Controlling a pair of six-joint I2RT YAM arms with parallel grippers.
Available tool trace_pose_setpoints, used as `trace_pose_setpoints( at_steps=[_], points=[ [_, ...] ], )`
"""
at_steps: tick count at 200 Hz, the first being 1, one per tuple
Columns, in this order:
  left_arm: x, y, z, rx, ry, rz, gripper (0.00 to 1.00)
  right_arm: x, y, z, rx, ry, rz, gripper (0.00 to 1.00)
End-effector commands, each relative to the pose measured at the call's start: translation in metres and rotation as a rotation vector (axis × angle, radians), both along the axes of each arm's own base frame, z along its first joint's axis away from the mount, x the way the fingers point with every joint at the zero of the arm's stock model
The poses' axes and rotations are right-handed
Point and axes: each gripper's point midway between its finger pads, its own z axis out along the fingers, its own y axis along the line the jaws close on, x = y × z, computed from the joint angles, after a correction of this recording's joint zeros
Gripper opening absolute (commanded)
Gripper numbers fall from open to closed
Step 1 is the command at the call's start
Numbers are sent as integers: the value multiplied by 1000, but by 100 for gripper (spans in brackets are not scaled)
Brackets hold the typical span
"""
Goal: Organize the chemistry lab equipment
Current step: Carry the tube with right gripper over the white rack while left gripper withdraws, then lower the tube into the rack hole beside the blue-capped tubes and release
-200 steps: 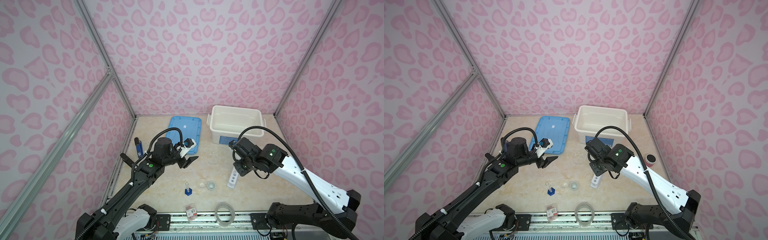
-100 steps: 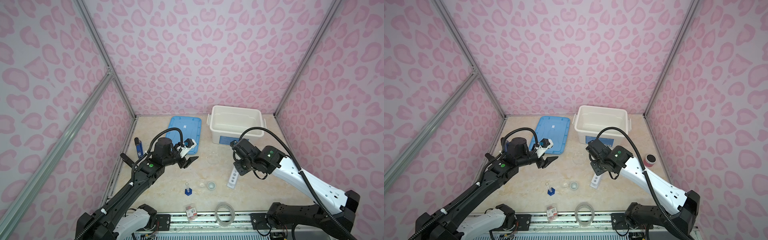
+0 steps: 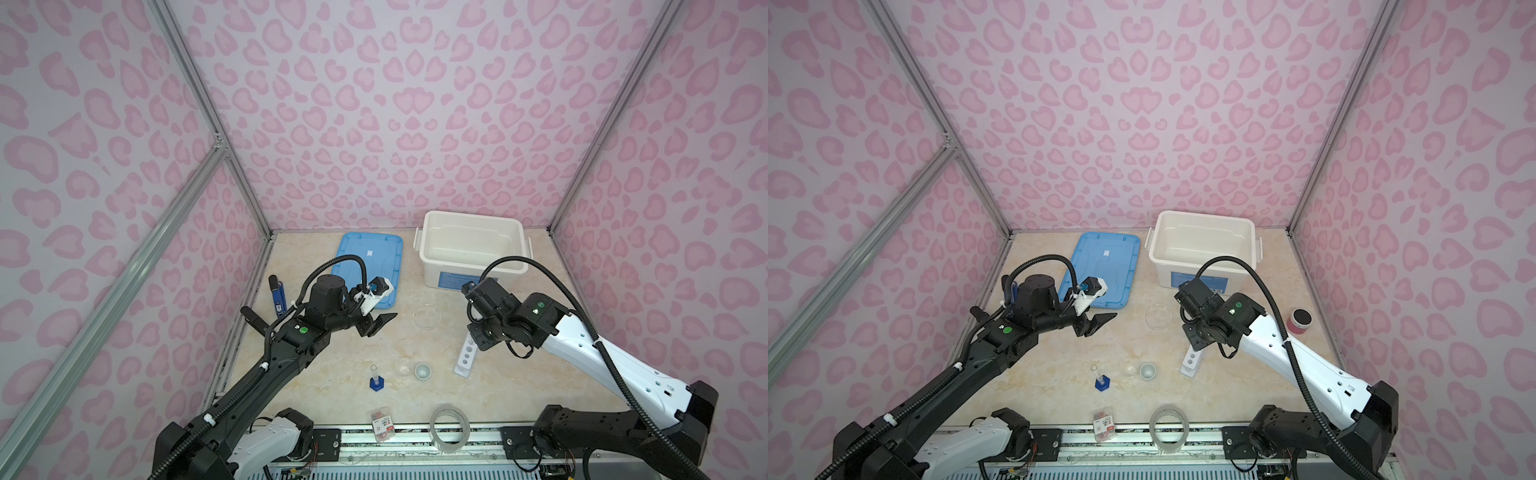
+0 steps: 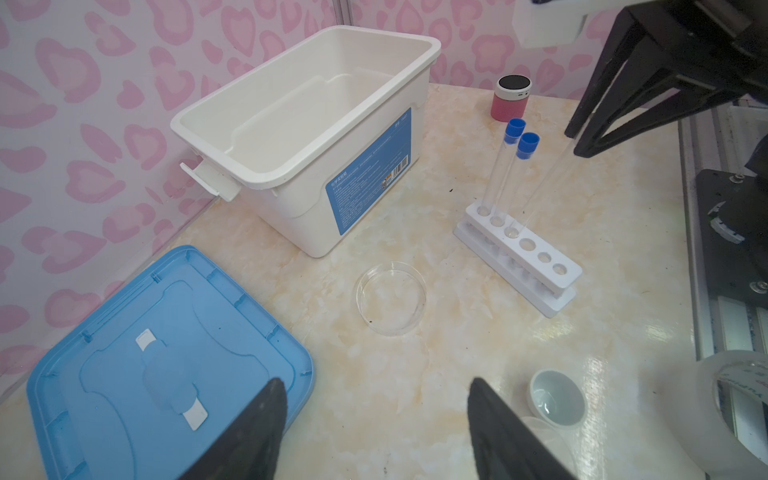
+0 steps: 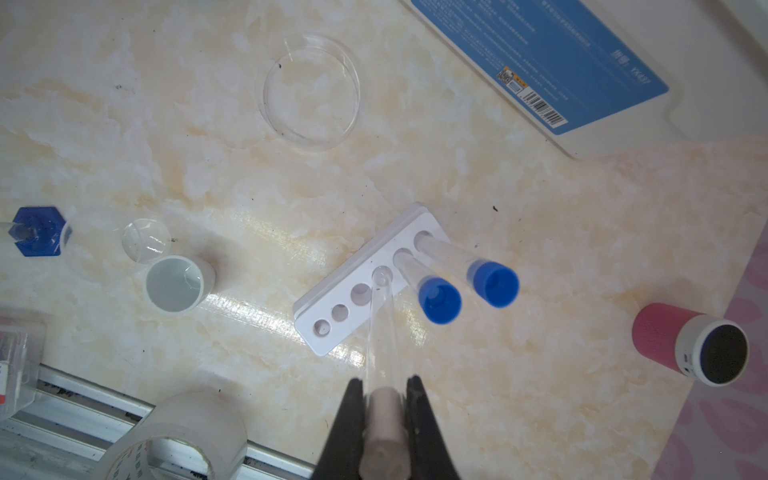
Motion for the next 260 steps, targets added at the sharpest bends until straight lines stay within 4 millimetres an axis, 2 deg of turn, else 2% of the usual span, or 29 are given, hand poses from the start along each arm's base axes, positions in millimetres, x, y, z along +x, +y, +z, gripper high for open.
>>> trace_pose_setpoints(
  at_steps=[1,260],
  points=[
    [2,-2,4,-10,-12,-2,71,2,2,-3,6,0,3,7],
    [6,-2,-3,3,0,8,71,6,1,-37,14,87,9,8]
  ],
)
